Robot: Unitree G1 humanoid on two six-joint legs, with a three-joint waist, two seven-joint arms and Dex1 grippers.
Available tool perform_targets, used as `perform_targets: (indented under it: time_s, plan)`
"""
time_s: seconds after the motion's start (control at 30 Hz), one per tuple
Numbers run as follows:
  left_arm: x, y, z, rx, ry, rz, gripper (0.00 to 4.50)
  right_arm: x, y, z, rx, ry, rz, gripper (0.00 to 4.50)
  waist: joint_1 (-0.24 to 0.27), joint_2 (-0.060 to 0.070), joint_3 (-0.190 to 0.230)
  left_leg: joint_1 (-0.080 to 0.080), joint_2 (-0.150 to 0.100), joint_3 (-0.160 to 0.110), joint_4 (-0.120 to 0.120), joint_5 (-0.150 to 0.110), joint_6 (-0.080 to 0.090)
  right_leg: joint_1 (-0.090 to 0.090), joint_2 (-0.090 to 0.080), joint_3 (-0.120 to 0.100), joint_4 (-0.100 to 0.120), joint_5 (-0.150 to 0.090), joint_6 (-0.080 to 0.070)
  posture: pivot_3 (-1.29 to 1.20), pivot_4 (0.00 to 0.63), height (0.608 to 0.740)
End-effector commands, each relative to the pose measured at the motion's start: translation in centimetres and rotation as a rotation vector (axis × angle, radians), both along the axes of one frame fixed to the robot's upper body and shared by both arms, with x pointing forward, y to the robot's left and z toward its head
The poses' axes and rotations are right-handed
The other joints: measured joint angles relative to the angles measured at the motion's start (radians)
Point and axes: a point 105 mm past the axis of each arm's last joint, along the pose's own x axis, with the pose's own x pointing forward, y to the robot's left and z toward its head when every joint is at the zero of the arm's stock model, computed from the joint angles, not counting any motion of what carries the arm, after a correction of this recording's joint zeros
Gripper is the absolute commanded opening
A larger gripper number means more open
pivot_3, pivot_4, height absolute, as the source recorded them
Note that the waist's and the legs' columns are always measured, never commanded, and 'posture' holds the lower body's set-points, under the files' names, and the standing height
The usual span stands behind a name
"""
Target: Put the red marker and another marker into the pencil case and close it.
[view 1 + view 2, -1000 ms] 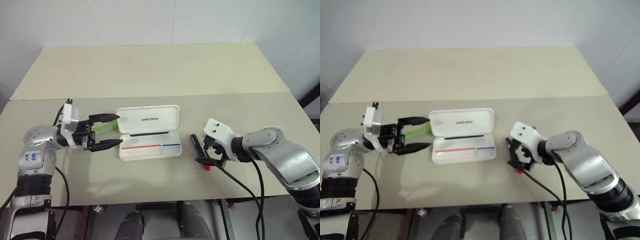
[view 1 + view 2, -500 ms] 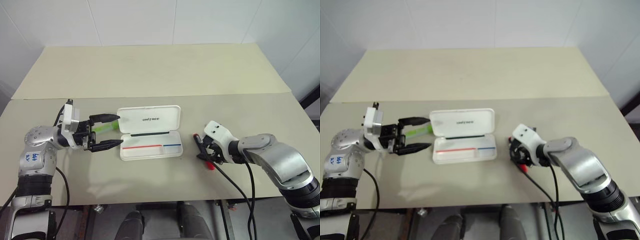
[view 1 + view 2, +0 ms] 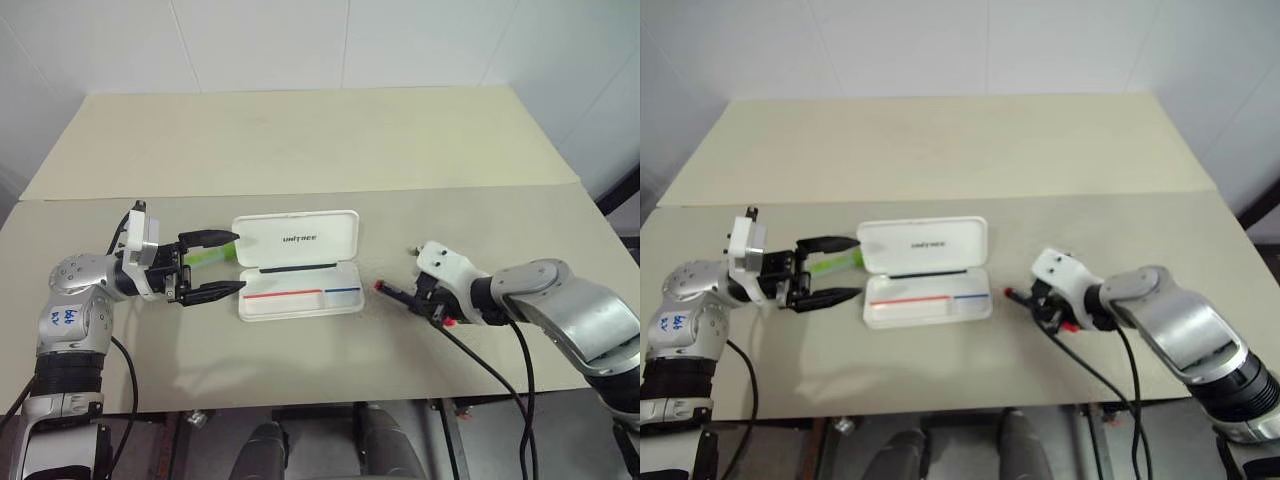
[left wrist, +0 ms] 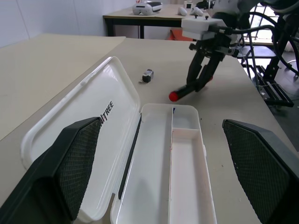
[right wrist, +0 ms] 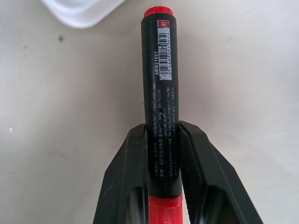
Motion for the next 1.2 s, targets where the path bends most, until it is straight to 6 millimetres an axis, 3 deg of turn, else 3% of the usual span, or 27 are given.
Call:
perform_targets:
  time_s: [0.03, 0.17, 0.23, 0.33, 0.57, 0.67, 0.93, 1.2]
  plan:
    - [0.0, 0.0, 1.0, -0.003, -0.047, -0.003, 4.5, 1.4, -0.5, 3.0, -0.016, -0.116, -0.002, 0.56, 0.001, 0.0, 0.0, 0.0, 0.0, 0.0, 0.0, 0.0, 0.0, 0.0, 0.0, 0.0, 0.0, 0.0, 0.0, 0.0, 0.15, 0.74]
    - [0.0, 0.2, 1.1, -0.004, -0.048, -0.005, 4.5, 2.6, -0.6, 6.0, -0.028, -0.222, 0.007, 0.56, 0.002, 0.0, 0.0, 0.0, 0.0, 0.0, 0.0, 0.0, 0.0, 0.0, 0.0, 0.0, 0.0, 0.0, 0.0, 0.0, 0.15, 0.74]
    - [0.1, 0.3, 1.0, 0.002, -0.048, 0.005, 4.5, 2.7, 0.6, 7.4, -0.015, -0.266, 0.057, 0.56, 0.0, 0.0, 0.0, 0.0, 0.0, 0.0, -0.001, 0.0, 0.0, 0.0, 0.0, 0.0, -0.001, 0.0, 0.0, 0.0, 0.15, 0.74]
    - [0.1, 0.6, 0.8, 0.005, -0.044, 0.007, 4.5, 2.3, 4.4, 8.5, 0.017, -0.297, 0.207, 0.56, -0.005, 0.0, 0.0, 0.0, 0.001, 0.0, -0.001, 0.0, 0.0, 0.0, 0.001, 0.0, -0.001, 0.0, 0.0, 0.0, 0.15, 0.74]
    - [0.2, 1.6, 0.1, 0.046, -0.039, 0.023, 4.5, 1.1, 11.7, 7.4, 0.014, -0.304, 0.497, 0.56, -0.001, 0.0, 0.0, -0.001, 0.001, 0.0, -0.001, 0.0, 0.0, -0.001, 0.001, 0.0, -0.001, 0.0, 0.0, 0.0, 0.15, 0.74]
    - [0.2, 2.3, -0.1, 0.073, -0.041, 0.052, 4.5, 1.4, 13.2, 6.8, -0.017, -0.33, 0.561, 0.56, -0.001, 0.0, 0.0, -0.001, 0.001, 0.0, -0.001, 0.0, 0.0, -0.001, 0.001, 0.0, -0.001, 0.0, 0.0, 0.0, 0.15, 0.74]
    - [-0.8, 3.6, -0.1, 0.092, -0.05, 0.111, 4.5, 3.1, 14.8, 4.6, -0.161, -0.397, 0.673, 0.56, -0.003, 0.0, 0.0, -0.001, 0.001, 0.0, -0.002, 0.0, 0.0, -0.002, 0.001, -0.001, -0.001, 0.0, 0.0, 0.0, 0.15, 0.74]
    - [-1.2, 3.4, -0.1, 0.086, -0.049, 0.127, 4.5, 4.1, 16.1, 3.3, -0.236, -0.427, 0.723, 0.56, -0.009, 0.0, 0.0, 0.0, 0.002, 0.0, -0.001, 0.0, 0.0, -0.002, 0.001, -0.001, 0.002, 0.0, -0.001, 0.0, 0.15, 0.74]
